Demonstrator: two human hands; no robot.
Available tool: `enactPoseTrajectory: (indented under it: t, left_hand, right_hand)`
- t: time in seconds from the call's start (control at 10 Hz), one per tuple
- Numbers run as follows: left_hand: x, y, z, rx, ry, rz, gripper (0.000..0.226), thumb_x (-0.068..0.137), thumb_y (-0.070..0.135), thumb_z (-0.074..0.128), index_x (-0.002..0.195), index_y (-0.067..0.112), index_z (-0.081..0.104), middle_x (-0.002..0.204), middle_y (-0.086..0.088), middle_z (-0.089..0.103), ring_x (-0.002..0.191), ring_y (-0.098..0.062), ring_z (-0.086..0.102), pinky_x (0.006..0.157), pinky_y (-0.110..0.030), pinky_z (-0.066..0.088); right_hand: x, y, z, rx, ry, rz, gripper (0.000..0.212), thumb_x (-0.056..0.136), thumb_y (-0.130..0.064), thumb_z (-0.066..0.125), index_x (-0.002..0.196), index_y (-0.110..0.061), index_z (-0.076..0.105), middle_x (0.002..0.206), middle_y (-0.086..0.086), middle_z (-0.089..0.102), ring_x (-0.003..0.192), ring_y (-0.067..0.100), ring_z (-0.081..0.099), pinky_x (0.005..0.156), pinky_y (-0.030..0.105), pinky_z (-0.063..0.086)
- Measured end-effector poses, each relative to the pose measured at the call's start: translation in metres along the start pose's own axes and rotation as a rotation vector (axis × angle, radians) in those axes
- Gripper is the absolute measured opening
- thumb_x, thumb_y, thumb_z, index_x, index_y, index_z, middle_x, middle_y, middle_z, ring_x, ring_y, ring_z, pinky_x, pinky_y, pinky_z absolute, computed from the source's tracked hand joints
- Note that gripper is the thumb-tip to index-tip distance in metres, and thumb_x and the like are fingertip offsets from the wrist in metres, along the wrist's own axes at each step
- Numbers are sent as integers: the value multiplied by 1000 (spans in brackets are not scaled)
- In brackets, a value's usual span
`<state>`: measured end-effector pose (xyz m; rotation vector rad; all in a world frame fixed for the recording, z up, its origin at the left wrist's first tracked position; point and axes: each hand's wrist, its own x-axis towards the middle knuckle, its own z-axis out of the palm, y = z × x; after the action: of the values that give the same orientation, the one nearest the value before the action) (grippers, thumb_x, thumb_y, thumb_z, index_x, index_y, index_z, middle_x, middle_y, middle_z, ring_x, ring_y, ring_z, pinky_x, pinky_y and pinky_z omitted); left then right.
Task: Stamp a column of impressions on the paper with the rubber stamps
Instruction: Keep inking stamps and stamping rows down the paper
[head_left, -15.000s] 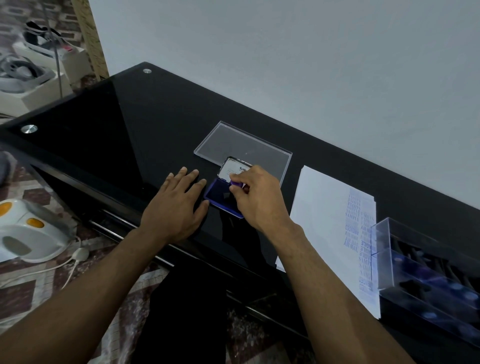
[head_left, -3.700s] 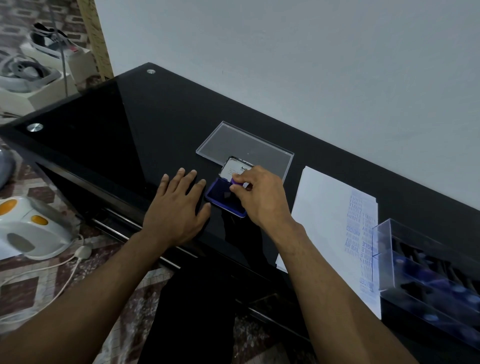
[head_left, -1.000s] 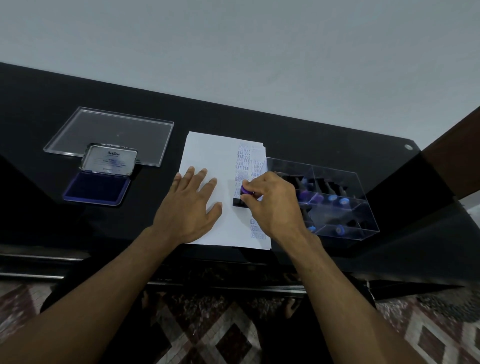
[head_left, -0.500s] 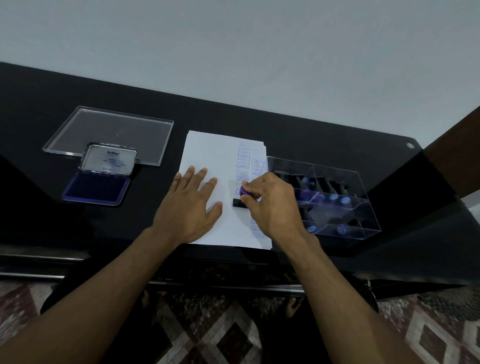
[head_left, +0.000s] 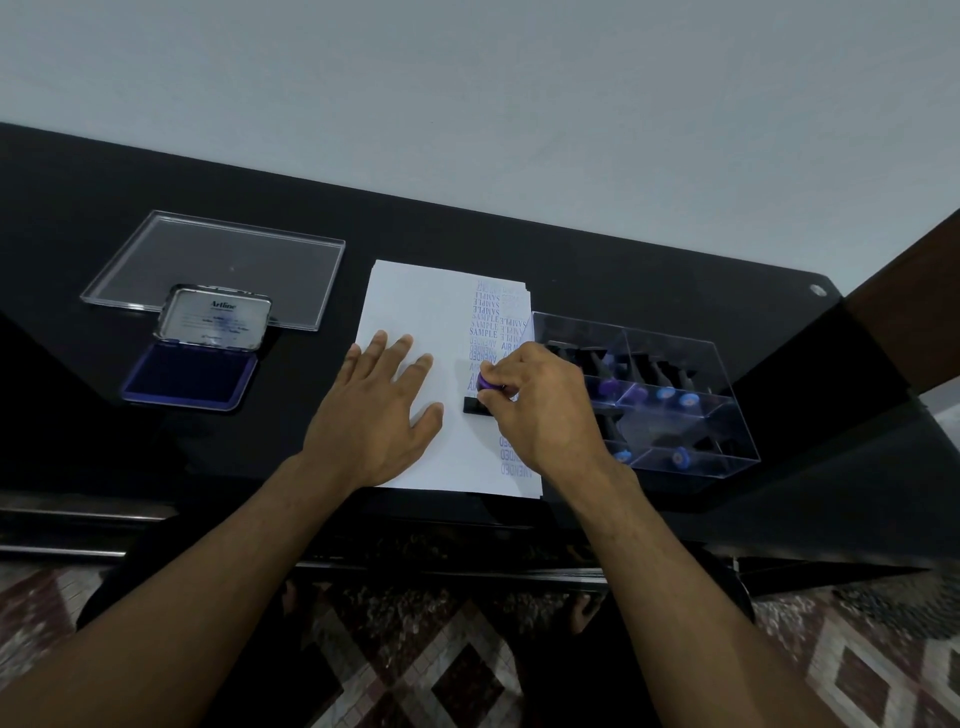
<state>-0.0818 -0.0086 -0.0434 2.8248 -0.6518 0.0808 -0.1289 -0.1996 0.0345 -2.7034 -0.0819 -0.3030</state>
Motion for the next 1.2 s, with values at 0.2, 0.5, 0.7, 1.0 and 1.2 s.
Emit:
enactPoseTrajectory:
  t: [0.2,0.5,0.7,1.0,1.2]
  left_hand:
    - [-1,-1,1,6,10,4,76,95,64,17,156,22,33,167,-7,20,156,-28,8,124,-44,3]
    - [0,-1,1,6,0,0,77,95,65,15,157,23,31,168,-7,17,156,-27,5,125,-45,3]
    - [0,0,0,1,-7,-5,79,93,66,12,158,24,29,168,-6,16,156,-27,4,126,-45,4]
    - [-1,0,0,-11,-2,2,80,93,67,12,157,23,31,168,-7,17,156,-27,5,126,-47,6]
    - [-1,-1,1,-7,1,1,79,94,66,13,157,23,31,168,-7,17,156,-27,5,126,-46,5]
  right_hand:
    - [0,0,1,11,13,-3,26,91,-22,70,115,-13,73,104,2,67,90,12,62,87,28,54]
    - [1,1,0,19,-5,0,23,89,-20,72,112,-14,75,106,2,67,92,13,62,89,30,53]
    - [2,1,-2,8,-13,8,23,91,-21,70,112,-14,75,106,1,67,92,13,61,88,25,51]
    - [2,-1,-3,6,-14,6,21,90,-20,72,109,-13,76,102,2,67,90,13,62,88,30,53]
    - [3,-2,-3,7,-25,17,19,89,-20,72,106,-14,77,101,1,67,90,12,61,88,30,53]
